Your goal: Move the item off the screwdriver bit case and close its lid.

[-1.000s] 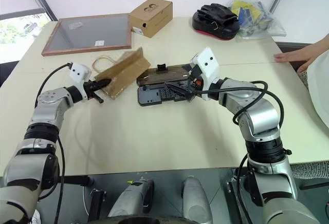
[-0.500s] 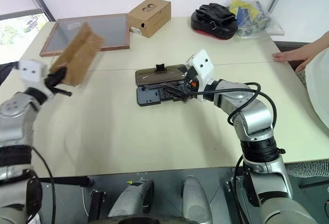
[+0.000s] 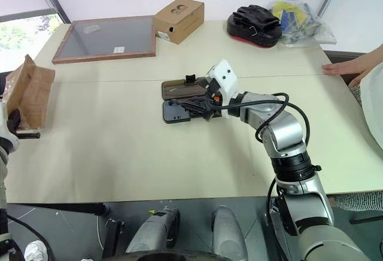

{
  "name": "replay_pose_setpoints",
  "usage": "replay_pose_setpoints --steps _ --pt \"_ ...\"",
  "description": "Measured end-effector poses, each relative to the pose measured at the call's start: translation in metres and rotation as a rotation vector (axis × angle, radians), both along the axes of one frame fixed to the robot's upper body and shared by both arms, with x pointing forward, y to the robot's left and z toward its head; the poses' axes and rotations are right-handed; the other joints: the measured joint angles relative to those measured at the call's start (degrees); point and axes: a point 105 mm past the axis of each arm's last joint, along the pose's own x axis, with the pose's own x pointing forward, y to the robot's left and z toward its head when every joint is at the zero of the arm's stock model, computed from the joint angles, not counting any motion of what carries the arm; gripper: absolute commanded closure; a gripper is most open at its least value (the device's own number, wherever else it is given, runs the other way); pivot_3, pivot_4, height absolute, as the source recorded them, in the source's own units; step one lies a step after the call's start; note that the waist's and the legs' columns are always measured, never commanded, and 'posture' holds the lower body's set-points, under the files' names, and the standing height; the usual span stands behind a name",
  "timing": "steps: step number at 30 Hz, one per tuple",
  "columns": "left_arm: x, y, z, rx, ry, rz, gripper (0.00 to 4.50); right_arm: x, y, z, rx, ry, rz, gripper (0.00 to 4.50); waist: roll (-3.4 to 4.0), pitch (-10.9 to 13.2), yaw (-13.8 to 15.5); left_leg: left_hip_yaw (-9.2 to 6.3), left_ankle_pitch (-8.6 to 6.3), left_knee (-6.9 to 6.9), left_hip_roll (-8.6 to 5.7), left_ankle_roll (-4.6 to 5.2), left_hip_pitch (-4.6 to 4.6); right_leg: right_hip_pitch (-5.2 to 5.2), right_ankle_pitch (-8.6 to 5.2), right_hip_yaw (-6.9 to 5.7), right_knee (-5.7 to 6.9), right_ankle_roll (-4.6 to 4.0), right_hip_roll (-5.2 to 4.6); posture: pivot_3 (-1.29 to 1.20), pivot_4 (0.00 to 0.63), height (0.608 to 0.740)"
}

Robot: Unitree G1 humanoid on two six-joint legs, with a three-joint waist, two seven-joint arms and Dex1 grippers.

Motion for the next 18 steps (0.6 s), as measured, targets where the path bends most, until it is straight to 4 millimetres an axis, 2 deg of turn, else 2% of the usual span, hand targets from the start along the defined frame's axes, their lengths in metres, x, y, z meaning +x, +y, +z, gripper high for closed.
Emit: replay_pose_setpoints --steps 3,5,7,13,15,18 --pt "-0.003 0.003 -0.018 -0.035 0.041 0.026 4.43 0.000 0.000 0.000 0.000 0.000 -0.001 0.00 -0.02 -0.01 0.00 0.00 0.00 0.00 0.00 0.00 0.00 -0.01 0.00 -0.01 0.00 -0.01 0.01 0.00 0.150 0.740" --pt "-0.002 0.002 -0.025 -0.038 0.066 0.028 3.90 0.000 0.000 0.000 0.000 -0.001 -0.002 0.00 -0.02 -0.01 0.08 0.00 0.00 0.00 0.00 0.00 0.00 0.00 0.00 0.00 0.00 -0.01 0.00 0.00 0.150 0.740" --pt "-0.001 0.001 -0.031 -0.042 0.085 0.023 3.14 0.000 0.000 0.000 -0.001 0.001 -0.006 0.00 -0.03 -0.02 0.12 0.00 0.00 0.00 0.00 0.00 0.00 -0.01 0.00 0.00 0.00 -0.01 0.00 0.00 0.150 0.740" --pt "0.000 0.000 -0.024 -0.018 0.044 0.015 0.11 0.001 -0.002 -0.002 -0.001 0.007 -0.019 0.00 -0.03 -0.02 0.39 0.02 0.00 0.00 0.01 -0.01 0.00 -0.02 0.01 0.00 0.00 -0.01 -0.02 0.00 0.150 0.740" --pt "0.000 -0.001 -0.018 -0.016 0.015 0.010 0.03 0.000 -0.002 -0.003 -0.001 0.009 -0.021 0.00 -0.03 -0.02 0.59 0.02 -0.01 0.00 0.02 -0.01 0.00 -0.02 0.01 0.00 -0.01 -0.01 -0.02 0.00 0.150 0.740" --pt "0.002 -0.009 0.001 -0.015 -0.072 -0.031 0.03 0.000 -0.002 -0.004 0.000 0.012 -0.021 0.00 -0.04 -0.02 0.81 0.03 -0.01 0.00 0.00 -0.01 -0.01 -0.01 0.01 0.00 -0.02 -0.01 -0.05 0.00 0.150 0.740"
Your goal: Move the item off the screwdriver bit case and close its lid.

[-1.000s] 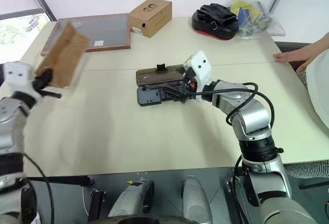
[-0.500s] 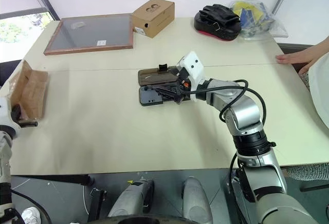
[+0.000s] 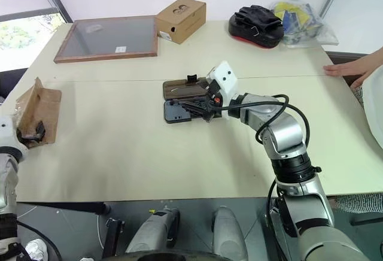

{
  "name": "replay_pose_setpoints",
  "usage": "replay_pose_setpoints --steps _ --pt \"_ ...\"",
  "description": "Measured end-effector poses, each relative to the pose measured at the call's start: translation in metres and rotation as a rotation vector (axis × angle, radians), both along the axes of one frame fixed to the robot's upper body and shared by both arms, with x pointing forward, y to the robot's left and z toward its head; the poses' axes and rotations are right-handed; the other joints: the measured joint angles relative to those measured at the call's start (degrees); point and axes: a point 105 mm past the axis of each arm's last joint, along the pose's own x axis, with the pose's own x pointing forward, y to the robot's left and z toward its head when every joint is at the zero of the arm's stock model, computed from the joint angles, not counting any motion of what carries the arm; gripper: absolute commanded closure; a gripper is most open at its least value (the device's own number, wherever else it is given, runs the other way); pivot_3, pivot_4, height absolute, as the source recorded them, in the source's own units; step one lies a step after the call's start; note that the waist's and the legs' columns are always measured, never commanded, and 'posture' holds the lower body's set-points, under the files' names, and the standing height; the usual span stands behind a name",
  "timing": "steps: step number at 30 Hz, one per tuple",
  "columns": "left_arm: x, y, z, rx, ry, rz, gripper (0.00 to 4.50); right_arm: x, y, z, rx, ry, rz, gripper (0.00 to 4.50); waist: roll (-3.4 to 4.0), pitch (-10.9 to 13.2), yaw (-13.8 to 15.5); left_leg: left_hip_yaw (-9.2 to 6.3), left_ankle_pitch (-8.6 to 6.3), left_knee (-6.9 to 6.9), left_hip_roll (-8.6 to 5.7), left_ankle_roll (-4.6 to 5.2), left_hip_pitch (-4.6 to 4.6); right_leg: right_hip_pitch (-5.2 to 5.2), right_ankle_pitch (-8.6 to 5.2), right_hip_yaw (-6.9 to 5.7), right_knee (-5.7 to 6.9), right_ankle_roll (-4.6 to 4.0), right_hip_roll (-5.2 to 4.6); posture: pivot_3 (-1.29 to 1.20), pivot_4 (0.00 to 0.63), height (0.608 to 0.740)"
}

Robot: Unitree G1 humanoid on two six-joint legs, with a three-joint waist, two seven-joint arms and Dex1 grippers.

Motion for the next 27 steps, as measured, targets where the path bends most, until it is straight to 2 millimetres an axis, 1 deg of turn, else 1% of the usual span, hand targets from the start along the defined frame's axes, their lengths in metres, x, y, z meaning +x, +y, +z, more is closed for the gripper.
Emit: replay_pose_setpoints --steps 2,7,9,10,12,15,19,20,21,23,25,27 --pt "0.002 -0.014 0.020 -0.018 -0.101 -0.068 0.03 0.000 0.000 0.000 0.000 0.000 0.000 0.00 0.00 0.00 0.02 0.01 0.00 0.00 0.00 0.00 0.00 0.01 0.00 0.00 -0.01 0.00 -0.01 0.00 0.150 0.740" --pt "0.010 -0.066 0.083 -0.025 -0.337 -0.311 0.03 -0.001 0.002 0.000 0.005 0.001 0.010 0.00 -0.01 -0.01 0.10 0.02 0.00 0.01 -0.01 0.00 0.00 0.02 0.00 0.00 -0.01 0.00 -0.01 0.00 0.150 0.740" --pt "0.012 -0.083 0.096 -0.038 -0.369 -0.393 0.03 -0.001 0.002 0.000 0.006 0.002 0.013 0.00 -0.01 -0.01 -0.04 0.05 0.00 0.01 -0.01 0.00 0.01 0.02 0.00 0.00 -0.01 0.00 0.01 0.00 0.150 0.740" --pt "0.015 -0.092 0.099 -0.052 -0.364 -0.441 0.03 -0.001 0.002 0.000 0.005 0.001 0.014 0.00 -0.01 -0.01 -0.13 0.06 0.00 0.01 0.00 0.00 0.01 0.02 0.00 0.00 0.00 0.00 0.03 0.00 0.150 0.740" --pt "0.021 -0.115 0.097 -0.082 -0.310 -0.575 0.03 -0.001 0.002 0.000 0.005 -0.001 0.016 0.00 -0.01 0.00 -0.20 0.13 0.00 0.01 -0.01 0.00 0.01 0.02 0.00 0.00 0.00 0.00 0.06 0.00 0.150 0.740" --pt "0.027 -0.152 0.087 -0.130 -0.211 -0.777 0.03 0.001 0.003 0.005 0.002 -0.023 0.018 0.00 -0.01 0.00 -0.23 0.17 0.00 0.01 -0.01 0.01 0.01 0.03 0.00 0.00 0.00 0.00 0.06 0.00 0.150 0.740" --pt "0.035 -0.185 0.073 -0.146 -0.095 -0.966 0.03 0.012 -0.002 0.010 -0.016 -0.057 -0.026 0.00 -0.01 0.00 -0.20 0.24 0.01 0.01 -0.07 0.00 0.02 0.04 0.00 -0.01 0.00 -0.01 0.09 0.00 0.150 0.740" --pt "0.037 -0.190 0.068 -0.150 -0.066 -1.002 0.03 0.017 -0.005 0.011 -0.024 -0.068 -0.051 0.00 -0.01 0.00 -0.23 0.27 0.01 0.01 -0.08 0.00 0.02 0.03 0.00 0.00 -0.01 -0.01 0.09 0.00 0.150 0.740" --pt "0.039 -0.196 0.058 -0.156 -0.021 -1.042 0.03 0.025 -0.010 0.012 -0.039 -0.079 -0.092 0.00 -0.01 0.00 -0.28 0.30 0.01 0.01 -0.08 0.00 0.03 0.03 0.00 0.01 -0.01 -0.01 0.09 0.00 0.150 0.740" --pt "0.042 -0.203 0.035 -0.150 0.072 -1.092 0.03 0.044 -0.024 0.016 -0.074 -0.102 -0.192 0.00 0.01 0.00 -0.31 0.32 0.01 0.00 -0.08 0.00 0.04 0.02 0.01 0.01 0.00 -0.02 0.10 0.00 0.150 0.740" --pt "0.045 -0.204 0.012 -0.135 0.149 -1.104 0.03 0.061 -0.038 0.021 -0.099 -0.122 -0.290 0.00 0.00 0.01 -0.27 0.30 0.02 -0.03 -0.07 0.00 0.03 -0.01 0.01 0.01 -0.01 -0.04 0.12 0.00 0.150 0.740" --pt "0.048 -0.202 0.001 -0.113 0.182 -1.105 0.03 0.078 -0.048 0.023 -0.118 -0.123 -0.374 0.00 0.01 0.01 -0.33 0.32 0.02 -0.04 -0.06 -0.01 0.02 -0.04 0.01 0.02 -0.01 -0.04 0.11 0.00 0.150 0.740"
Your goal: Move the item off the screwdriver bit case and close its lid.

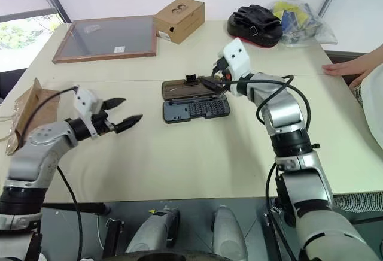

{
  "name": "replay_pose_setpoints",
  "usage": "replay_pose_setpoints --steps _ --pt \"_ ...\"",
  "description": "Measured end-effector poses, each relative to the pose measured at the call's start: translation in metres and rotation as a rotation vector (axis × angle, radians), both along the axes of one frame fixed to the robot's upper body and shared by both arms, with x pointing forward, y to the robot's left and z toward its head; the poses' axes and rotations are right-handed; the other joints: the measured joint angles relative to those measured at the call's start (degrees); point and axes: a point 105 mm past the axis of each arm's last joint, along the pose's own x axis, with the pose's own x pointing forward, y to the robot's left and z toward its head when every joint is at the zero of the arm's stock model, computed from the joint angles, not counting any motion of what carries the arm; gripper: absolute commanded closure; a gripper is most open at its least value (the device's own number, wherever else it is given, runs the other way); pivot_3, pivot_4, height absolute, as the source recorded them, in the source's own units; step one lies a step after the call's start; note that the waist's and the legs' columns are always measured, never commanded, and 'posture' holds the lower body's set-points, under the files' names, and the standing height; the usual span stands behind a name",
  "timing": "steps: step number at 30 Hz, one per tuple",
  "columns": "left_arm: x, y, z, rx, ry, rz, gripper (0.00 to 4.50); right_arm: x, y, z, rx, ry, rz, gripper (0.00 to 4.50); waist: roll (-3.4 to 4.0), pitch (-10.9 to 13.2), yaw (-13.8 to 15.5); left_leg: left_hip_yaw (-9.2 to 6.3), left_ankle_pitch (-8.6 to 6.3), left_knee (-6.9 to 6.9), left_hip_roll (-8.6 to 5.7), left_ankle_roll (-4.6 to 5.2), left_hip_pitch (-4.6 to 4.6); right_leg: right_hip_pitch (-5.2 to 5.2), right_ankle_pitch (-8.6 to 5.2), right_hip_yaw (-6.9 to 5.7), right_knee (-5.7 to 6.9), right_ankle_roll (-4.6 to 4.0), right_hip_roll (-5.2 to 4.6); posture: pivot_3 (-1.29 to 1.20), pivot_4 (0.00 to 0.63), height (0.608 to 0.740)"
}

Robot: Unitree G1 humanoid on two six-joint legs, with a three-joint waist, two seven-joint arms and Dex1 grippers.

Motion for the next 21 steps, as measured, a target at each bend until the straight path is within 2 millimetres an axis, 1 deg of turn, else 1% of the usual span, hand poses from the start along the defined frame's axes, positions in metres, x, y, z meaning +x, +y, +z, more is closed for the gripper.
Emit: replay_pose_setpoints --steps 2,3,5,7,8,9,11,14,18,21 --pt "0.003 -0.002 -0.003 0.010 -0.008 -0.009 0.03 0.015 -0.006 0.001 0.002 0.006 -0.063 0.00 0.00 0.00 0.04 -0.01 0.01 -0.01 0.00 -0.01 -0.01 0.00 0.01 0.00 0.00 -0.01 0.00 0.00 0.150 0.740" --pt "0.006 -0.004 -0.003 0.016 -0.024 -0.014 0.03 0.025 -0.005 0.001 0.019 0.019 -0.093 0.00 0.00 0.00 -0.07 0.01 0.01 0.00 0.00 -0.02 0.00 0.00 0.02 0.00 0.00 -0.02 0.00 0.00 0.150 0.740" --pt "0.009 -0.011 0.000 0.025 -0.055 -0.032 0.03 0.038 0.000 0.000 0.047 0.042 -0.134 0.00 0.00 0.00 -0.19 -0.03 0.02 -0.02 0.01 -0.04 -0.01 -0.01 0.02 0.00 0.00 -0.03 0.00 0.00 0.150 0.740" --pt "0.009 -0.014 -0.001 0.030 -0.067 -0.036 0.03 0.048 0.006 -0.008 0.092 0.093 -0.174 0.00 0.00 0.00 -0.54 -0.04 0.03 -0.05 0.01 -0.04 -0.01 -0.01 0.02 0.01 0.00 -0.03 0.00 0.00 0.150 0.740" --pt "0.009 -0.015 -0.003 0.035 -0.072 -0.034 0.03 0.051 0.008 -0.016 0.119 0.135 -0.202 0.00 0.00 0.00 -0.85 -0.08 0.03 -0.05 0.01 -0.04 -0.02 -0.01 0.02 0.00 0.00 -0.03 0.00 0.00 0.150 0.740" --pt "0.008 -0.013 -0.004 0.043 -0.073 -0.028 0.03 0.053 0.008 -0.023 0.137 0.166 -0.224 0.00 0.00 0.00 -0.97 -0.11 0.03 -0.06 0.01 -0.04 -0.02 -0.01 0.02 0.01 0.00 -0.03 -0.01 0.00 0.150 0.740" --pt "0.008 -0.010 -0.006 0.064 -0.081 -0.010 0.03 0.055 0.008 -0.044 0.181 0.253 -0.294 0.00 0.02 0.01 -1.21 -0.19 0.03 -0.06 0.00 -0.05 -0.02 -0.02 0.02 0.01 0.01 -0.03 -0.01 0.00 0.150 0.740" --pt "0.005 -0.006 -0.009 0.066 -0.079 0.008 0.03 0.054 0.003 -0.064 0.179 0.313 -0.367 0.00 0.05 0.03 -1.34 -0.21 0.03 -0.06 0.00 -0.05 -0.02 -0.04 0.02 0.01 0.03 -0.03 0.00 0.00 0.150 0.740" --pt "0.003 -0.002 -0.006 0.066 -0.098 0.034 0.03 0.053 -0.003 -0.076 0.131 0.334 -0.425 0.00 0.07 0.04 -1.44 -0.24 0.03 -0.06 0.00 -0.05 -0.02 -0.06 0.02 0.01 0.06 -0.03 0.01 0.00 0.150 0.740" --pt "0.002 -0.001 -0.002 0.066 -0.114 0.047 0.03 0.053 -0.001 -0.078 0.092 0.321 -0.429 0.00 0.09 0.03 -1.56 -0.23 0.03 -0.05 0.00 -0.05 -0.02 -0.06 0.02 0.02 0.07 -0.03 0.01 0.00 0.150 0.740"
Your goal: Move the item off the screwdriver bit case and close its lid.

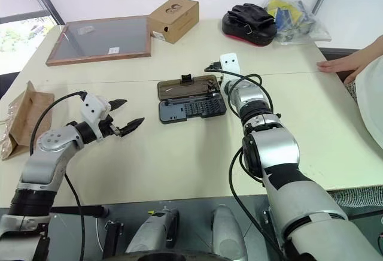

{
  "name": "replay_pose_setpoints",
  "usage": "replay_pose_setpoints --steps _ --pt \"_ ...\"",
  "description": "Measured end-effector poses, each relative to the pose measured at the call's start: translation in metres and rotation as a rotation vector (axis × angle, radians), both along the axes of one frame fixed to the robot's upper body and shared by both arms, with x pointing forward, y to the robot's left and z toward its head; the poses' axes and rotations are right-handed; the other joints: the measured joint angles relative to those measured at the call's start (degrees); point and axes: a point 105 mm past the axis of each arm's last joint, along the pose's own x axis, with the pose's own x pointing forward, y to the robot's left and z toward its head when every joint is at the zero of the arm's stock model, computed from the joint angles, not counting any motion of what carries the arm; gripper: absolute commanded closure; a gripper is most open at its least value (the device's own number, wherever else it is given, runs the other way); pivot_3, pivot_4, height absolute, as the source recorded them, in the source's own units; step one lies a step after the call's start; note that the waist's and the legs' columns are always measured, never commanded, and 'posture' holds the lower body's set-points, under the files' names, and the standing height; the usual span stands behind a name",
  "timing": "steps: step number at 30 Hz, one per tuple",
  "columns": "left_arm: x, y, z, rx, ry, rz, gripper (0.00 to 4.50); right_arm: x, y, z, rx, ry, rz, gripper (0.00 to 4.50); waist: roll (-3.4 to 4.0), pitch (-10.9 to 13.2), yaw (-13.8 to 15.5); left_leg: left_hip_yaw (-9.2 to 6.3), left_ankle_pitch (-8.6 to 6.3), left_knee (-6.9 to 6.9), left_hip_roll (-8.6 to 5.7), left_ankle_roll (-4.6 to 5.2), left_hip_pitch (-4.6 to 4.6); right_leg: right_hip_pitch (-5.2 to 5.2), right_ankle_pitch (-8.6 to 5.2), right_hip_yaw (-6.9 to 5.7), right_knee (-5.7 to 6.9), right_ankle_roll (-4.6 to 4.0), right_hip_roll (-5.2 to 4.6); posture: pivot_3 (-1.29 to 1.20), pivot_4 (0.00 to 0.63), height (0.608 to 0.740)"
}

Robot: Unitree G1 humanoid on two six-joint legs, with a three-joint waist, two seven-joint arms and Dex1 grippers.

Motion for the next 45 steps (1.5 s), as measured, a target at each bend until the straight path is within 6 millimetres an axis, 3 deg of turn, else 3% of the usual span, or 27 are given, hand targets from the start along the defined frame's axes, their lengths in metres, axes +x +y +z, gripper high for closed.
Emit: replay_pose_setpoints --steps 5,6,9,15,32,35,39,45 --pt "-0.001 0.000 0.000 0.002 -0.004 0.007 0.03 0.000 0.003 -0.002 -0.041 -0.009 0.004 0.00 0.00 0.00 -0.05 0.00 0.00 0.00 0.00 0.00 0.00 0.00 0.00 0.00 0.01 0.00 0.00 0.00 0.150 0.740" --pt "-0.001 0.000 0.000 0.002 -0.004 0.009 0.01 0.000 0.004 -0.002 -0.046 -0.009 0.004 0.26 0.00 0.00 -0.05 0.00 0.00 0.01 0.00 0.00 0.00 0.00 0.00 0.00 0.01 0.00 0.00 0.00 0.150 0.740" --pt "0.000 0.001 0.001 0.008 -0.008 0.014 0.00 0.000 0.006 -0.003 -0.072 -0.009 0.010 1.37 0.00 0.00 -0.13 0.00 0.00 0.00 0.00 0.00 0.00 0.00 0.00 0.00 0.01 0.00 0.01 0.00 0.150 0.740" --pt "0.003 0.000 0.007 0.023 -0.037 0.022 0.00 -0.002 0.010 -0.006 -0.114 0.003 0.026 4.46 0.00 0.00 -0.55 -0.01 0.00 0.00 0.00 -0.01 0.00 0.00 0.00 0.00 0.02 0.00 0.01 0.00 0.150 0.740" --pt "0.006 0.009 0.016 0.029 -0.071 0.062 0.00 -0.007 0.010 -0.005 -0.102 0.086 -0.022 4.46 0.02 -0.02 -0.85 -0.15 0.01 0.02 0.00 -0.01 0.00 0.04 -0.01 -0.01 0.04 -0.01 0.04 0.00 0.150 0.740" --pt "0.007 0.009 0.019 0.032 -0.078 0.059 0.00 -0.020 0.001 -0.005 -0.079 0.122 -0.059 4.46 0.03 -0.03 -0.44 -0.17 0.00 0.01 0.00 -0.01 -0.01 0.03 -0.01 -0.01 0.03 -0.01 0.03 0.00 0.150 0.740" --pt "0.008 0.008 0.020 0.035 -0.080 0.053 0.00 -0.053 -0.009 -0.004 -0.054 0.192 -0.072 4.46 0.04 -0.03 0.30 -0.15 0.00 0.04 -0.01 0.00 -0.03 0.01 -0.01 -0.01 0.03 0.00 0.02 0.00 0.150 0.740" --pt "0.013 0.004 0.023 0.030 -0.082 0.037 0.00 -0.096 -0.010 0.005 -0.042 0.280 0.003 4.46 0.04 -0.03 0.22 -0.10 0.00 0.05 0.00 0.01 -0.02 -0.01 -0.01 -0.02 0.04 0.00 0.02 0.00 0.150 0.740"
